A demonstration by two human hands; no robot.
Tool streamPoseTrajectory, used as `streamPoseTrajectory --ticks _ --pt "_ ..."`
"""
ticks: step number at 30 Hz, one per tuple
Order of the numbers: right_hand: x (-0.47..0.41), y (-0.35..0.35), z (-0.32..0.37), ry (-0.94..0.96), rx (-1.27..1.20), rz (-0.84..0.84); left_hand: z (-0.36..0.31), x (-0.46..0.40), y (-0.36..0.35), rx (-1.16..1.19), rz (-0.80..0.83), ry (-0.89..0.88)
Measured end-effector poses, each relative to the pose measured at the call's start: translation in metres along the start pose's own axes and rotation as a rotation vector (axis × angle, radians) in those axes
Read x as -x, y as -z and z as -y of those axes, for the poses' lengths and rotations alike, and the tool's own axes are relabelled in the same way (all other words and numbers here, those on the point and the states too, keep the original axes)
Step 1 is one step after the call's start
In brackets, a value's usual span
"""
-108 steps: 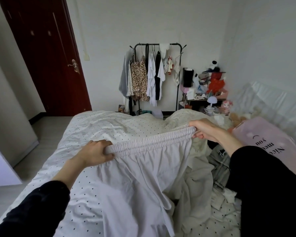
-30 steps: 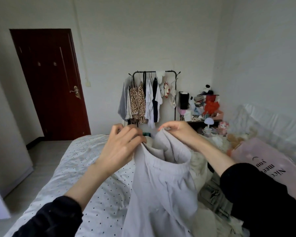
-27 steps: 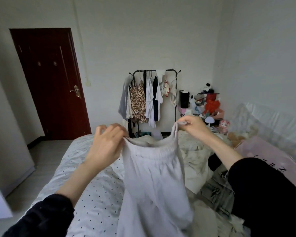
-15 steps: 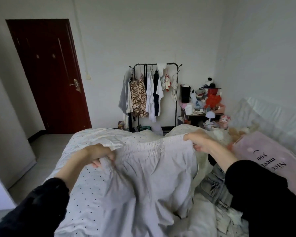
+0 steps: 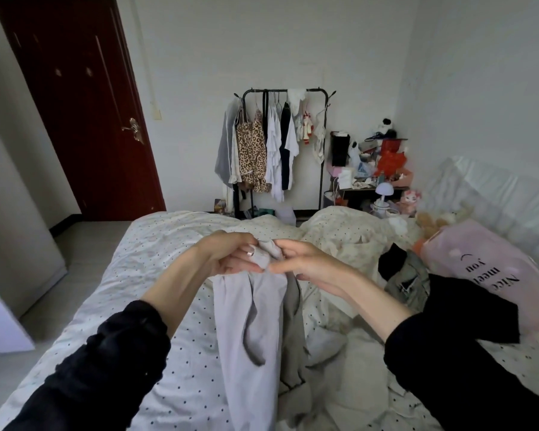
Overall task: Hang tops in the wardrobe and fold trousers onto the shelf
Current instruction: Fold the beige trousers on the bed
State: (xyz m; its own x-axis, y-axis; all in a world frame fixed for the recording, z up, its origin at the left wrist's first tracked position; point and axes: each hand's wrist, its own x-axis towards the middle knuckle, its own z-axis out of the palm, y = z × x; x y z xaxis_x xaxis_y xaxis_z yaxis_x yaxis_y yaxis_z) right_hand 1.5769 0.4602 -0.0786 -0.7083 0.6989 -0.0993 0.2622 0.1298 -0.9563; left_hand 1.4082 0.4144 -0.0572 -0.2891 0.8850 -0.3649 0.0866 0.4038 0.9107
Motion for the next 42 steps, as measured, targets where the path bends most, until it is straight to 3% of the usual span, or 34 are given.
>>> streamPoseTrajectory --ticks 6,11,15,17,21,29,31,33,36,39,42 --pt "-0.014 0.002 -0.023 0.094 0.14 -0.269 -0.007 0.01 -0.003 -0.326 0.116 -0.151" --pt "-0.006 0.026 0.004 0.153 0.098 -0.231 -0.006 0.001 0.029 -0.675 -0.181 -0.469" --pt "-0.016 0.044 0.053 0.258 0.177 -0.195 -0.056 0.014 0.037 -0.767 0.096 -0.484" --pt "-0.019 0.056 0.084 0.327 0.187 -0.24 -0.091 0.027 0.04 -0.825 0.097 -0.48" --pt "-0.015 0.082 0.149 0.462 0.193 -0.34 -0.147 0.051 0.051 -0.832 -0.096 -0.603" --pt "-0.008 0.136 0.289 0.698 0.367 -0.647 -0.279 0.109 0.057 -1.061 -0.786 -1.018" --pt "0.006 0.145 0.32 0.747 0.327 -0.719 -0.301 0.127 0.064 -0.979 -0.891 -1.111" --pt "0.022 0.155 0.345 0.795 0.27 -0.8 -0.31 0.142 0.072 -0.652 -0.807 -1.169" --pt "0.041 0.168 0.363 0.844 0.136 -0.824 -0.298 0.146 0.082 -0.167 -0.434 -1.021" --pt "0.052 0.168 0.372 0.87 0.086 -0.788 -0.289 0.15 0.082 -0.11 -0.232 -0.958" --pt "0.059 0.17 0.385 0.898 0.064 -0.791 -0.306 0.169 0.082 -0.117 -0.271 -1.043"
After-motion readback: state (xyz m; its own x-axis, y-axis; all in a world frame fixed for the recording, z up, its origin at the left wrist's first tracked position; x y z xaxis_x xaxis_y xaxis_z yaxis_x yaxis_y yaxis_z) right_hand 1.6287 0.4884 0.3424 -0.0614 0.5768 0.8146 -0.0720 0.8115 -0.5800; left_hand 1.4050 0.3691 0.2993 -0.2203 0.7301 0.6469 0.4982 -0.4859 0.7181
